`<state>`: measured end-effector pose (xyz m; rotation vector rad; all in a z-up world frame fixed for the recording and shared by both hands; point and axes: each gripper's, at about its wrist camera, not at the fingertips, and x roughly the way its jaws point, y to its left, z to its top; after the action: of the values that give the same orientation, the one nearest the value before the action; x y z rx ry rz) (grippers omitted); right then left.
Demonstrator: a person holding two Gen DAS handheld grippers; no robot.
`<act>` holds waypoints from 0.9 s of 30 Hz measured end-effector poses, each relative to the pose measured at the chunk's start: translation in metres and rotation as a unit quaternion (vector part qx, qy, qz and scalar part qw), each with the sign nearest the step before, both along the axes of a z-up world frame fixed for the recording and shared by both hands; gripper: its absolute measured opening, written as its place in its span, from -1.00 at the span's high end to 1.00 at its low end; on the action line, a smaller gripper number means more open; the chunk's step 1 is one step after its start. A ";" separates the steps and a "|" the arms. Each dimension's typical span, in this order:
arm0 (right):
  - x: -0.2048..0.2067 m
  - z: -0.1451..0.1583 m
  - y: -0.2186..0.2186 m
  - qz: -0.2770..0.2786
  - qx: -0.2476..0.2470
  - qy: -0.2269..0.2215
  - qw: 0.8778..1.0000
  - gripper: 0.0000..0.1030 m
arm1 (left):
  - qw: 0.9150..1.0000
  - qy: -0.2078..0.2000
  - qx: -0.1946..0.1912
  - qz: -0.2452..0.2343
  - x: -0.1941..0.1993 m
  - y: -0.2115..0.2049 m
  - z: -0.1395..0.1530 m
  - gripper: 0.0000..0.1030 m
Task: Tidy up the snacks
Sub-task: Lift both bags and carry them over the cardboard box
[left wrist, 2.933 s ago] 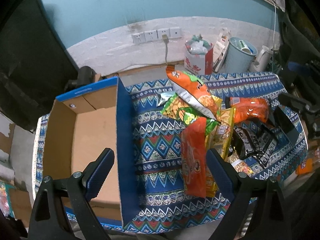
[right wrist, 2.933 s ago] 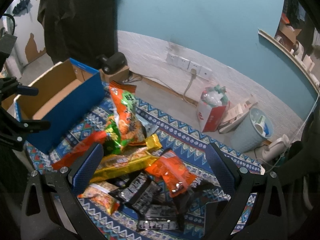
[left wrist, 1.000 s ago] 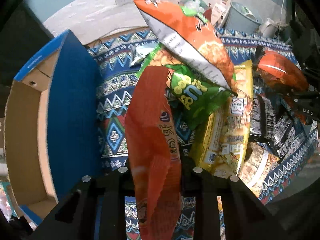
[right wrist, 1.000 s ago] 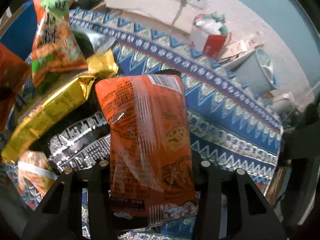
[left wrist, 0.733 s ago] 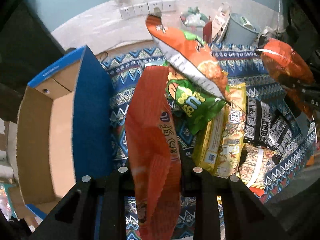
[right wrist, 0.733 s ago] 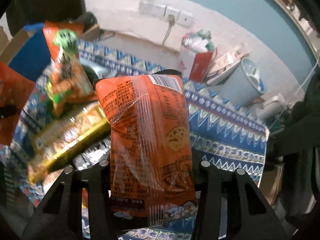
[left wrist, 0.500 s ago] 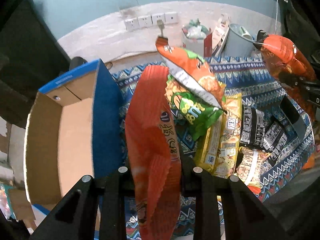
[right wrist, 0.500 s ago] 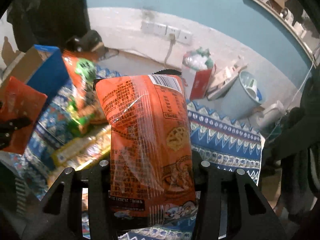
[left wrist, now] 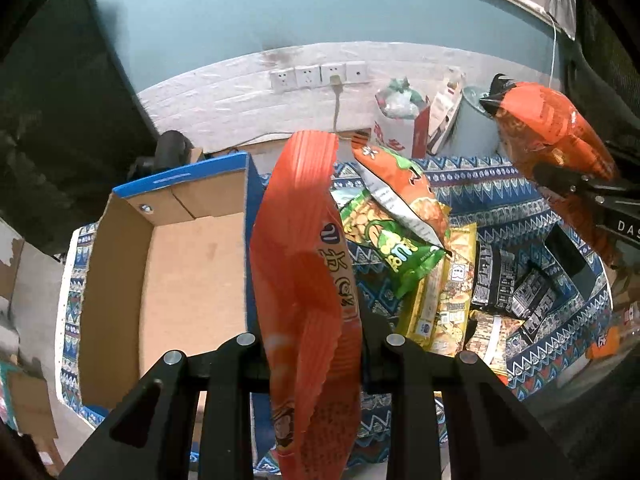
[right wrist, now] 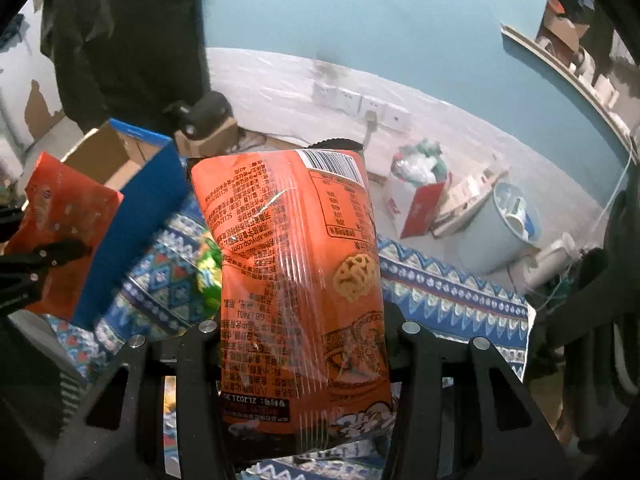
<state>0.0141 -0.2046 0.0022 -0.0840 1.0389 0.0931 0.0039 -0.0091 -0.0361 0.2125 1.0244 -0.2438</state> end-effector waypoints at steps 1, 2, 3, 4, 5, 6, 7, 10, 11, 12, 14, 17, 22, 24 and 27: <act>0.002 0.002 0.006 0.004 0.002 -0.002 1.000 0.10 | 1.000 -0.002 -0.002 0.002 0.000 0.003 0.002 0.47; 0.003 0.003 0.010 0.007 0.002 -0.003 1.000 0.10 | 1.000 -0.003 -0.004 0.003 0.000 0.005 0.003 0.47; 0.004 0.004 0.014 0.011 0.002 -0.004 1.000 0.10 | 1.000 -0.005 -0.007 0.005 0.000 0.009 0.005 0.47; 0.006 0.005 0.021 0.017 0.003 -0.005 1.000 0.10 | 1.000 -0.006 -0.009 0.008 0.000 0.013 0.007 0.47; 0.007 0.006 0.024 0.019 0.004 -0.006 1.000 0.10 | 1.000 -0.009 -0.012 0.011 0.000 0.017 0.009 0.47; 0.009 0.006 0.029 0.023 0.005 -0.006 1.000 0.10 | 1.000 -0.011 -0.013 0.013 0.000 0.020 0.011 0.47; 0.012 0.007 0.036 0.029 0.007 -0.006 1.000 0.10 | 1.000 -0.014 -0.015 0.016 0.000 0.025 0.013 0.47; 0.017 0.007 0.050 0.038 0.009 -0.007 0.999 0.10 | 0.999 -0.021 -0.021 0.026 0.001 0.038 0.019 0.47; 0.020 0.007 0.056 0.042 0.008 -0.007 0.999 0.10 | 0.999 -0.023 -0.022 0.029 0.001 0.042 0.020 0.47; 0.022 0.007 0.061 0.045 0.007 -0.008 0.999 0.10 | 0.999 -0.025 -0.023 0.033 0.002 0.046 0.021 0.47; 0.027 0.007 0.071 0.051 0.010 -0.006 0.999 0.10 | 0.998 -0.027 -0.027 0.042 0.003 0.056 0.022 0.47; 0.035 0.008 0.087 0.061 0.014 -0.004 0.998 0.10 | 0.998 -0.027 -0.032 0.056 0.004 0.071 0.021 0.47; 0.049 0.008 0.117 0.082 0.016 -0.002 0.997 0.10 | 0.996 -0.027 -0.038 0.081 0.007 0.098 0.020 0.47; 0.055 0.008 0.129 0.090 0.015 -0.002 0.996 0.10 | 0.995 -0.028 -0.040 0.090 0.008 0.109 0.020 0.47; 0.061 0.005 0.147 0.103 0.015 0.000 0.995 0.10 | 0.993 -0.028 -0.042 0.106 0.011 0.126 0.017 0.47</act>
<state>0.0751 -0.0572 0.0076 -0.1646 1.0268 0.2965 0.0146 0.1168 -0.0188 0.0338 0.9709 -0.0863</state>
